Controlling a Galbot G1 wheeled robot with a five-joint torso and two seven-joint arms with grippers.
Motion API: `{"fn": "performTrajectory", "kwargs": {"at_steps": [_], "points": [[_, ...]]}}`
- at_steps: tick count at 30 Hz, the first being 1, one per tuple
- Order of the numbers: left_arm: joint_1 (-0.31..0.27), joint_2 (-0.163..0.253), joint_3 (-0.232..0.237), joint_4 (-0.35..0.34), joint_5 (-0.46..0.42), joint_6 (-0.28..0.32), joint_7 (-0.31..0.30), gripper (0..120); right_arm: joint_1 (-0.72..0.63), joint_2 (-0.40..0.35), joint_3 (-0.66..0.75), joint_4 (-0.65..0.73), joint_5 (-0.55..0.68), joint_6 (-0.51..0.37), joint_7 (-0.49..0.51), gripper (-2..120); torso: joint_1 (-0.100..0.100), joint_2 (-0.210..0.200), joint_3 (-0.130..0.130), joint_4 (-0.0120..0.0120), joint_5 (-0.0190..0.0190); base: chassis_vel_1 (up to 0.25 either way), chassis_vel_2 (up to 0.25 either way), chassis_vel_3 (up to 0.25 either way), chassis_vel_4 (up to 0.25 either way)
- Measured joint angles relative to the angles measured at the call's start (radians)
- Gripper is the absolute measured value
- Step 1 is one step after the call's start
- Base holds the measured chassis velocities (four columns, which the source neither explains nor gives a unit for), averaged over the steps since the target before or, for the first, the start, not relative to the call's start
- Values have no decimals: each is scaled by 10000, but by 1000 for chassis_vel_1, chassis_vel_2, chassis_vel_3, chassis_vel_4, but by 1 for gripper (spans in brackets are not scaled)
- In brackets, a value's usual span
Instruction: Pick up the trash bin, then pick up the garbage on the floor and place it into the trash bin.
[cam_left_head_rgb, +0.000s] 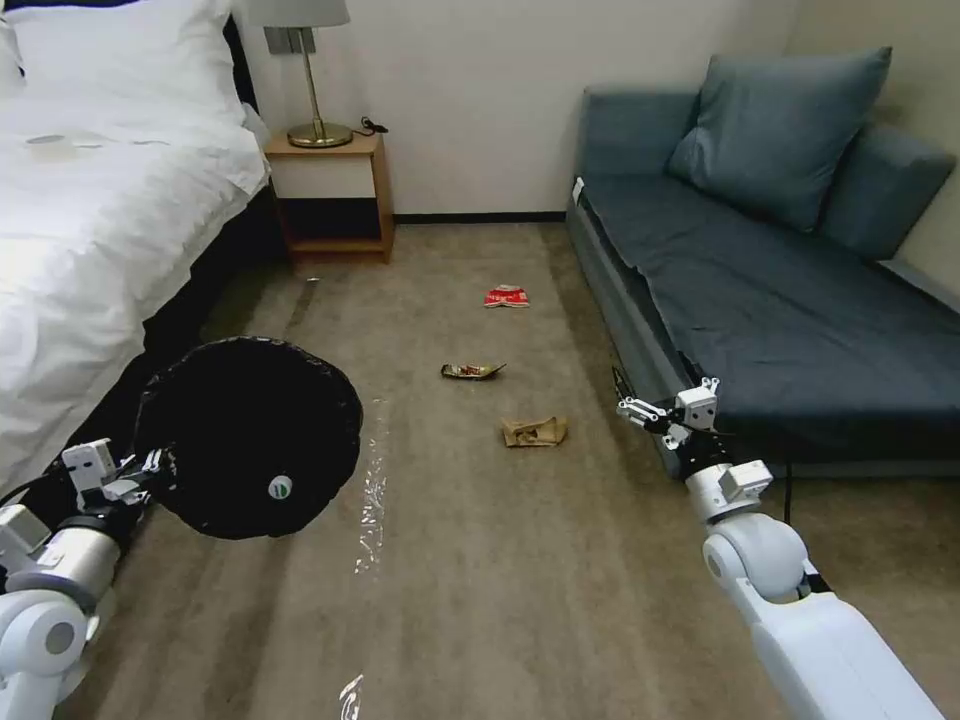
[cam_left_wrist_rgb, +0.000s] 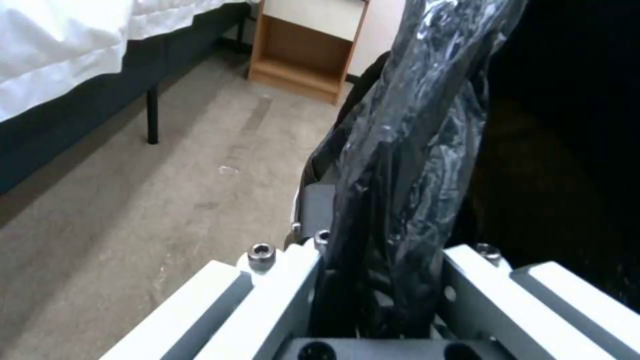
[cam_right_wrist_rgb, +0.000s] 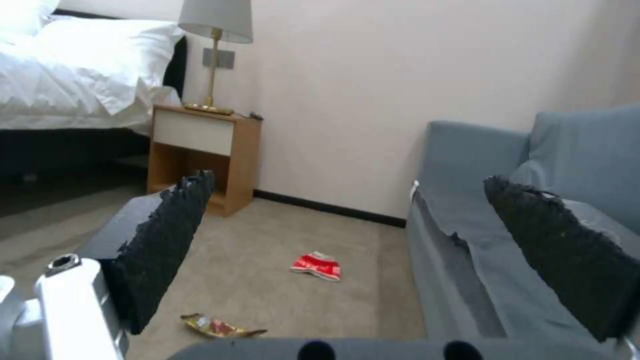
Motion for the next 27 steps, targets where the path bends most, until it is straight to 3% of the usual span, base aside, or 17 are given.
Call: {"fn": "performTrajectory", "kwargs": {"at_steps": [13, 27], "points": [[-84, 64, -219, 246, 178, -30, 99, 1, 204, 4, -240, -141, 83, 52, -136, 100, -1, 0, 0, 0, -1, -118, 114, 114, -113], [-225, 136, 16, 430, 327, -166, 188, 1, 390, 81, -307, -487, 90, 173, -162, 100, -1, 0, -1, 2, 0, -126, 129, 137, -134]]}}
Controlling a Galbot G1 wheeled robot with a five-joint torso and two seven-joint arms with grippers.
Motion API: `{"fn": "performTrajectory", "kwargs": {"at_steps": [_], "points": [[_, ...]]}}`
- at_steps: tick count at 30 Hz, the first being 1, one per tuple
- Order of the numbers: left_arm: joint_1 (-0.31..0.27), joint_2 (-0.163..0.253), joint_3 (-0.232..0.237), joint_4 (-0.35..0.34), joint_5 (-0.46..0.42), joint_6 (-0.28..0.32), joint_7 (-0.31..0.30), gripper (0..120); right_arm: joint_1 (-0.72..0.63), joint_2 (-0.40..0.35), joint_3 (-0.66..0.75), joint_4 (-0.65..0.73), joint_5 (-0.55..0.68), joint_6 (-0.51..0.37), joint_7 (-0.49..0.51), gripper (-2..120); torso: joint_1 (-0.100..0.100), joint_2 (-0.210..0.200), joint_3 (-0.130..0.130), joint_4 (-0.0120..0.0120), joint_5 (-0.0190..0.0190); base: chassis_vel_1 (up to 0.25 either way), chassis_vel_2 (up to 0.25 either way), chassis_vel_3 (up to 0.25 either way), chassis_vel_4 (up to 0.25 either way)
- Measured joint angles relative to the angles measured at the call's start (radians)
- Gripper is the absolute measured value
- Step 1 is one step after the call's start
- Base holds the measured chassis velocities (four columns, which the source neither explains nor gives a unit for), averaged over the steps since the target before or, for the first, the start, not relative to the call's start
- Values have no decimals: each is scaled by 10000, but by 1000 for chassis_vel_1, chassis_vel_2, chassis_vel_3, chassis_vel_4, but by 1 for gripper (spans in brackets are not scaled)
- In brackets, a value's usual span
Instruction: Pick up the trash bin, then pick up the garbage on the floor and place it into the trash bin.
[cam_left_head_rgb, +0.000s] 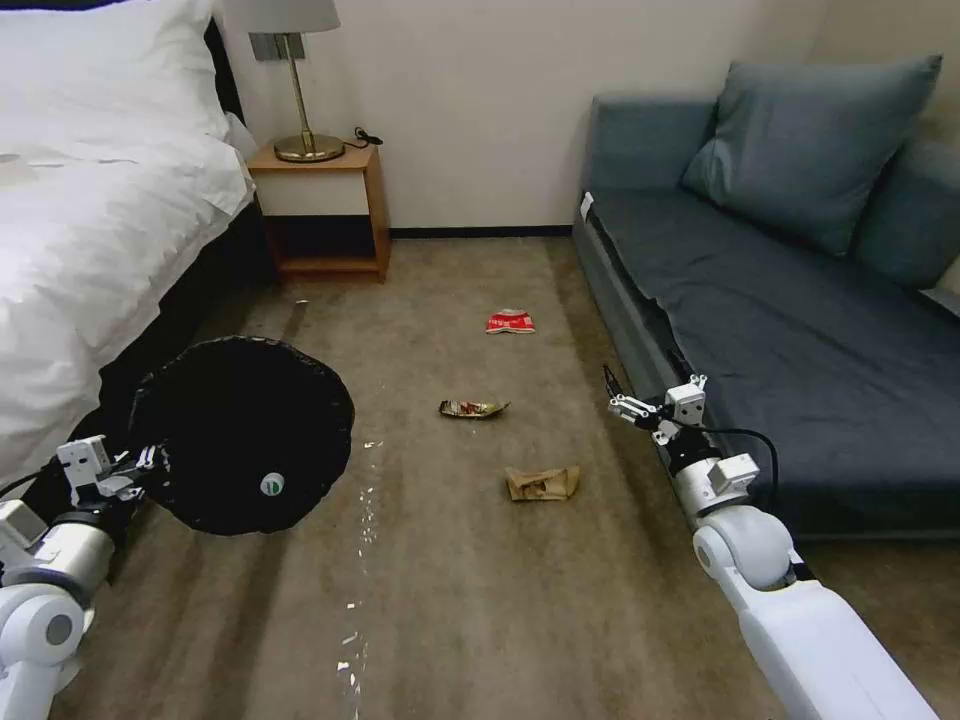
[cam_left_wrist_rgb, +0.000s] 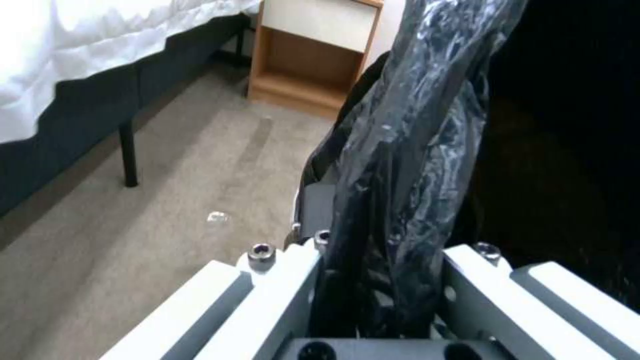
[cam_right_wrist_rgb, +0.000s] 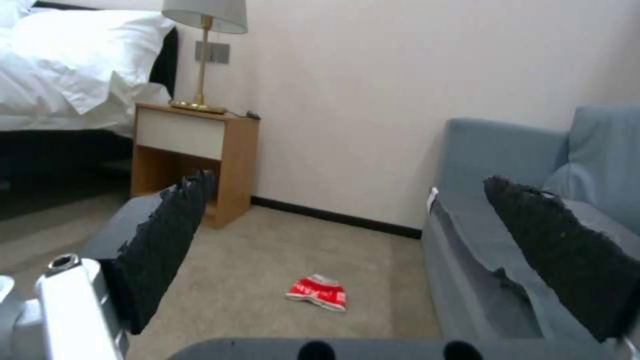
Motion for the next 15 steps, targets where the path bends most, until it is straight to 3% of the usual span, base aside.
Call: {"fn": "performTrajectory", "kwargs": {"at_steps": [15], "points": [[-20, -8, 112, -60, 3, -22, -66, 1, -21, 2, 6, -88, 165, 327, -183, 100, 1, 0, 1, -2, 1, -146, 147, 157, -146]]}}
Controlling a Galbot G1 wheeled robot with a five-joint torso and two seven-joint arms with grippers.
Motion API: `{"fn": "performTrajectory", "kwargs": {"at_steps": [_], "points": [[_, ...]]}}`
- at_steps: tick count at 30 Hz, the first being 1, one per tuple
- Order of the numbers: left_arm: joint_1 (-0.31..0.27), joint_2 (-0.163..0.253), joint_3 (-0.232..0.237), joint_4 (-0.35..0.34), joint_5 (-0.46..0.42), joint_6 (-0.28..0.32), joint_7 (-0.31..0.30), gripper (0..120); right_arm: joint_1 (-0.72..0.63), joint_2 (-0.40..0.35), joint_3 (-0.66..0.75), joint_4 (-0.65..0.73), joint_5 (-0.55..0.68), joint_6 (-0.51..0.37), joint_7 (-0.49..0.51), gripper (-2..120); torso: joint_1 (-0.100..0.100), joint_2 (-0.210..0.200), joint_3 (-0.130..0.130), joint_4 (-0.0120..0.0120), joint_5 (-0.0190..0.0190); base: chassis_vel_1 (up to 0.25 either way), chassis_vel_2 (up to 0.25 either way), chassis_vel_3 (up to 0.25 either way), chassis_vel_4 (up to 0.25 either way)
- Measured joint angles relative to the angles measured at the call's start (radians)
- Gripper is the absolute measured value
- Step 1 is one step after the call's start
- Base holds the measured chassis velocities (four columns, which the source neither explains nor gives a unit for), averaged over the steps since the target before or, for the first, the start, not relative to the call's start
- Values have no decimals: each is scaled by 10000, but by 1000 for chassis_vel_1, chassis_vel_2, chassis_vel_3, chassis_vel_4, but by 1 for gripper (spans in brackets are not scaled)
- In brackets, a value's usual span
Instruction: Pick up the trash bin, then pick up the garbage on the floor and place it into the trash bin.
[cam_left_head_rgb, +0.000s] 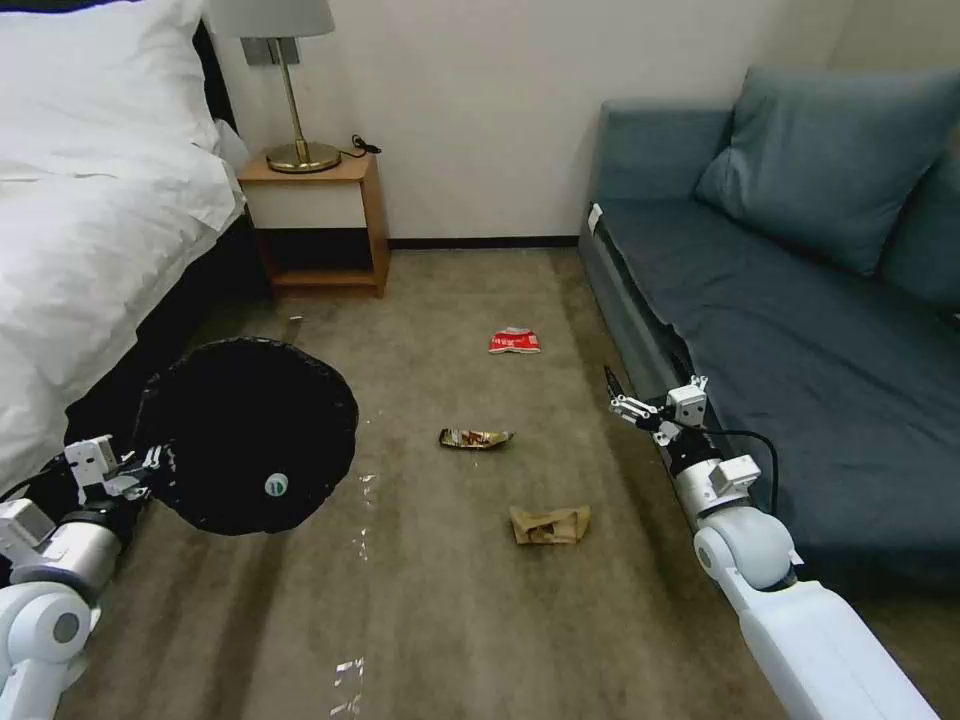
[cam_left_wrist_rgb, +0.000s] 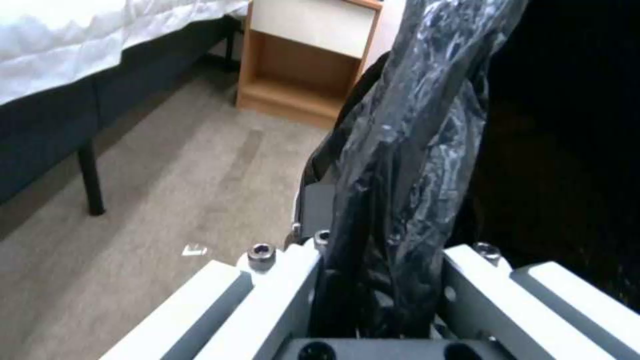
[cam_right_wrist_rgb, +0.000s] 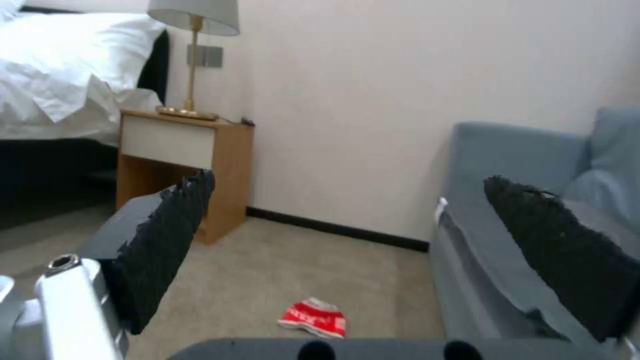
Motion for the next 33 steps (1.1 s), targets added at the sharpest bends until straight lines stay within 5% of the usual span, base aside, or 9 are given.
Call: {"fn": "performTrajectory", "kwargs": {"at_steps": [33], "points": [[20, 87, -26, -83, -62, -17, -76, 1, 91, 246, -224, -250, -53, 69, -535, 100, 0, 0, -1, -1, -2, -18, 14, 16, -15]]}}
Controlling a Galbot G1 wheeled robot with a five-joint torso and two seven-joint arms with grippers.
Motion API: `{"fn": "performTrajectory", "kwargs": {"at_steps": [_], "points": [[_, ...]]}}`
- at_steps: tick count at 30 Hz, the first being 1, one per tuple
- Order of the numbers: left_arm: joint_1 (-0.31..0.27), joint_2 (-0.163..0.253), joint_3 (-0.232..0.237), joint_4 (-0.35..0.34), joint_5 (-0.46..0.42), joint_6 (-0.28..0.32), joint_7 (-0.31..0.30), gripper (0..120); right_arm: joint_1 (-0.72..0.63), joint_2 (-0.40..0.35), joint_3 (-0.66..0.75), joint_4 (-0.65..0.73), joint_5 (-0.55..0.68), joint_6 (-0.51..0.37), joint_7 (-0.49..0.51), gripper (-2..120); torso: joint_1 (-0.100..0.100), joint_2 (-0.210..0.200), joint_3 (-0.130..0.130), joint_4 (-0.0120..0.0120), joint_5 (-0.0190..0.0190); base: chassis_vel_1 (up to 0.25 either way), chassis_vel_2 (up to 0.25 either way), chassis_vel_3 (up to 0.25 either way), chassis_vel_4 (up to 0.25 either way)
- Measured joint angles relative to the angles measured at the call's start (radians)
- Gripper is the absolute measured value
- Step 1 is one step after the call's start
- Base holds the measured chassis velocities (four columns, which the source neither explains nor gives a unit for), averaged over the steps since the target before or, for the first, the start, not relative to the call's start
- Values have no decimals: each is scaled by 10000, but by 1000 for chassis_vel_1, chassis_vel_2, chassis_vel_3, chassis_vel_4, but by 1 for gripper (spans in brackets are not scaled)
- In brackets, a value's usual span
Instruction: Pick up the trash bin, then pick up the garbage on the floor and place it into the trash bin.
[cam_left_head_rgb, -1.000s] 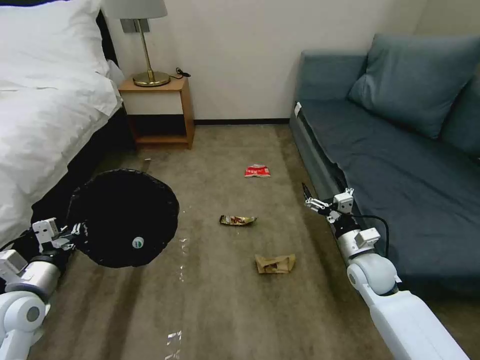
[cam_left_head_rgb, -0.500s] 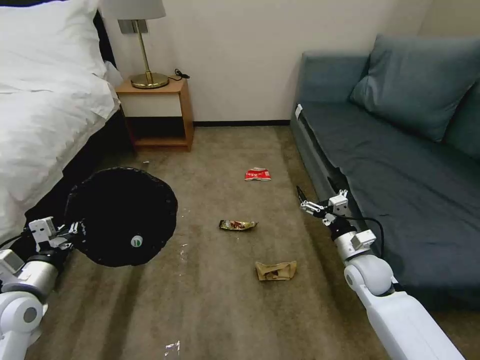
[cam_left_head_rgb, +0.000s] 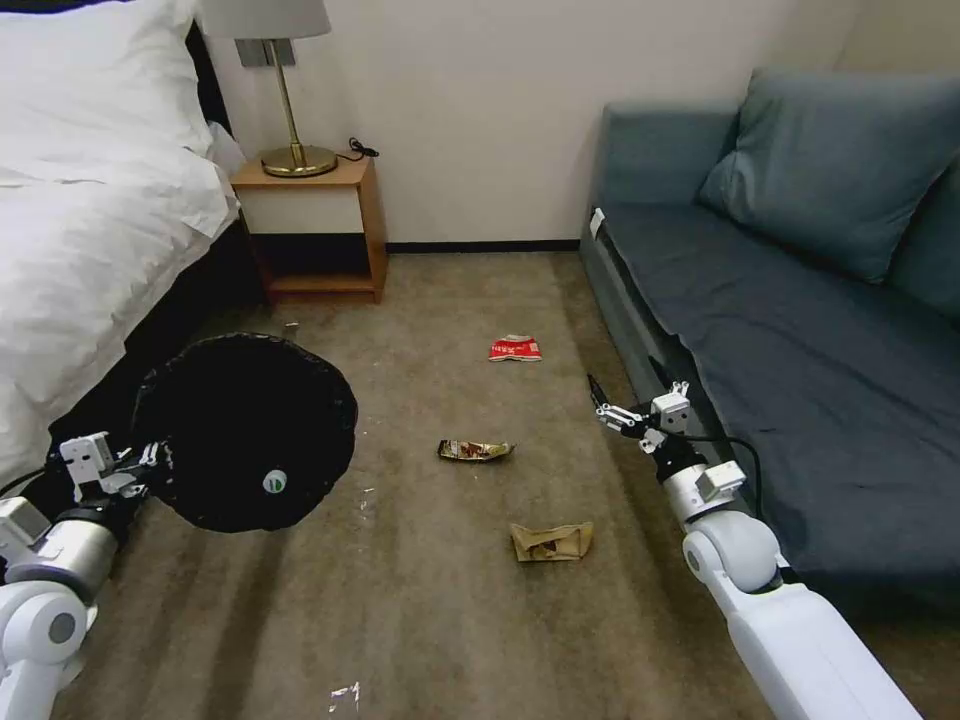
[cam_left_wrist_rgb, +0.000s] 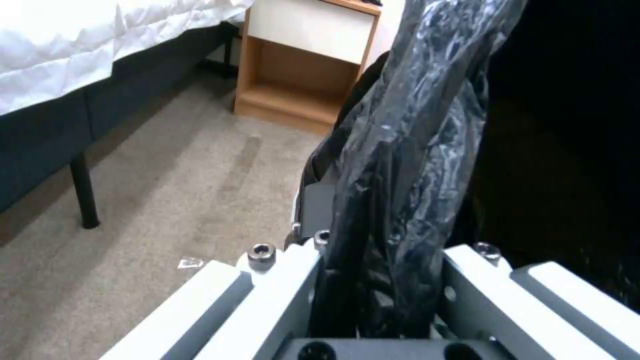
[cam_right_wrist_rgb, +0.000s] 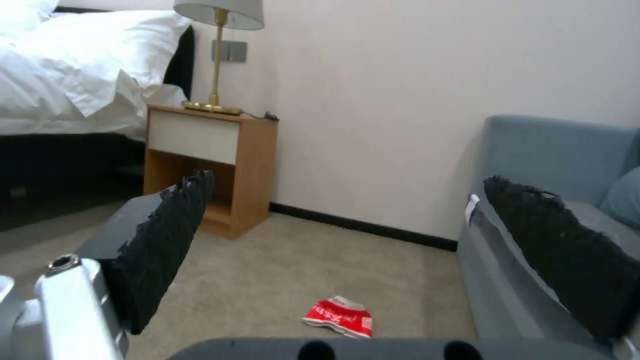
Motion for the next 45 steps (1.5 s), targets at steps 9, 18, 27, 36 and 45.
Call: {"fn": "performTrajectory", "kwargs": {"at_steps": [9, 18, 27, 36, 45], "points": [[-53, 18, 50, 28, -8, -2, -11, 1, 73, 24, -101, -73, 6, 13, -21, 100, 0, 0, 1, 1, 0, -4, 6, 4, -4], [-88, 39, 71, 87, -19, -2, -14, 1, 116, 11, -133, -161, 29, 22, -43, 100, -1, 0, 1, -1, 0, -60, 44, 49, -48], [-150, 64, 132, 143, -35, -6, -20, 1, 157, -11, -194, -232, 107, 39, -65, 100, 0, 0, 1, 0, 0, -35, 41, 39, -33], [-210, 82, 197, 204, -35, -37, -20, 1, 165, 32, -313, -325, 81, 66, -138, 100, 0, -1, 0, 1, 0, -37, 44, 43, -38], [-198, 99, 185, 191, -52, -42, -19, 1, 197, 63, -379, -354, 52, 103, -148, 100, -1, -1, 1, 0, 0, -65, 63, 65, -63]]}}
